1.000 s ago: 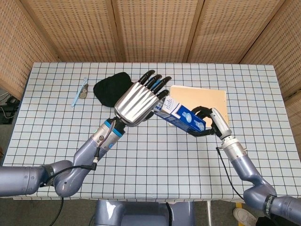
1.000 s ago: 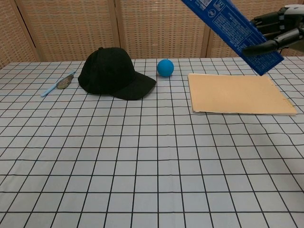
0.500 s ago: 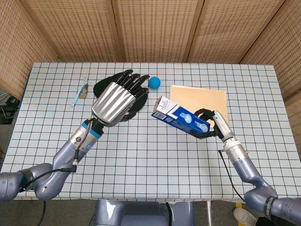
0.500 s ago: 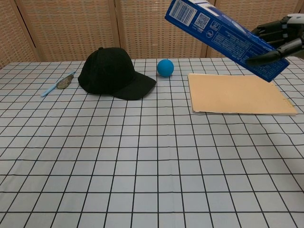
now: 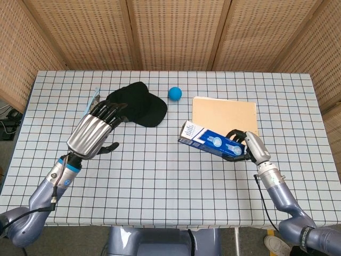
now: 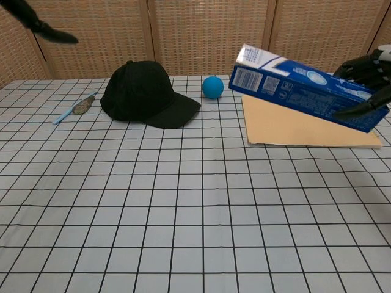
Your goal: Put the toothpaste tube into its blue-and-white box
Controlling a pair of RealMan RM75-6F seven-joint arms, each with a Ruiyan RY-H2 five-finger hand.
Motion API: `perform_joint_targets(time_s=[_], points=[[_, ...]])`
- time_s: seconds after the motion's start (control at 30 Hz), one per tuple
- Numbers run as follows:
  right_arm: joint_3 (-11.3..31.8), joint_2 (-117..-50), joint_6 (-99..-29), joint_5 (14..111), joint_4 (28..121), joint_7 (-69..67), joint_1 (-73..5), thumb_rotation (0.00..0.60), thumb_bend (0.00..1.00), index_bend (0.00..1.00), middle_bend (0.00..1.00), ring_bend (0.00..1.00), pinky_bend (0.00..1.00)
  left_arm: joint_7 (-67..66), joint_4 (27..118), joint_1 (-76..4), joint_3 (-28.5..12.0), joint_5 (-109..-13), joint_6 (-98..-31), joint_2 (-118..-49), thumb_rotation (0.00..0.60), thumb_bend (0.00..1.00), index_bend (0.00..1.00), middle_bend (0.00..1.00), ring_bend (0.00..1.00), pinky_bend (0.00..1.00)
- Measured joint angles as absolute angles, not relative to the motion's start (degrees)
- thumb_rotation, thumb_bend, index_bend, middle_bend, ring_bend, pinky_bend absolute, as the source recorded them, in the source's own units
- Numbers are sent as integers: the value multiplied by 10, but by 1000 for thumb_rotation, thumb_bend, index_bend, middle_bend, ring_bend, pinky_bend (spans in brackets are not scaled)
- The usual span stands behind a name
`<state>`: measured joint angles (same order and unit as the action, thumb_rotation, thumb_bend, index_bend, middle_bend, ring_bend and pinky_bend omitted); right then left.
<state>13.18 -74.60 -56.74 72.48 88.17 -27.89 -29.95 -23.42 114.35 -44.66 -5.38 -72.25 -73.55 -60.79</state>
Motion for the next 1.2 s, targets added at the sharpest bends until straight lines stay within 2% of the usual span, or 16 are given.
perform_joint_targets(time_s=[0.4,0.47,0.53,0.6,0.63,0.77,1.0,1.2], points=[[80,-830,-573,685,826,-161,-276,600,171,672,478,524,558,-109,1037,-327,10,-827,-813,-647,600,195,333,138,156,123],[76,-848,-573,685,810,-152,-275,600,169,589,390,444,468,-97,1018,-318,16,-835,-818,-653,600,195,333,138,156,122],[72,-863,-574,687,796,-143,-274,600,161,369,158,181,179,-84,997,-304,22,-844,-825,-661,600,195,329,138,156,120],[62,-871,-569,692,788,-133,-274,600,152,201,22,21,18,-69,981,-284,29,-849,-837,-666,600,194,322,137,156,118],[58,-872,-564,693,787,-127,-275,600,152,141,0,0,0,-62,976,-276,31,-854,-843,-668,600,195,319,137,156,117],[54,-872,-564,696,788,-90,-271,600,151,69,0,0,0,-40,959,-246,35,-876,-871,-676,600,195,304,137,155,110],[42,-844,-640,717,825,-34,-240,600,151,68,0,0,0,-52,945,-203,39,-899,-911,-692,600,195,260,92,101,74],[9,-802,-717,777,837,25,-201,600,151,68,0,0,0,-102,907,-153,47,-906,-950,-725,600,192,212,24,35,24]])
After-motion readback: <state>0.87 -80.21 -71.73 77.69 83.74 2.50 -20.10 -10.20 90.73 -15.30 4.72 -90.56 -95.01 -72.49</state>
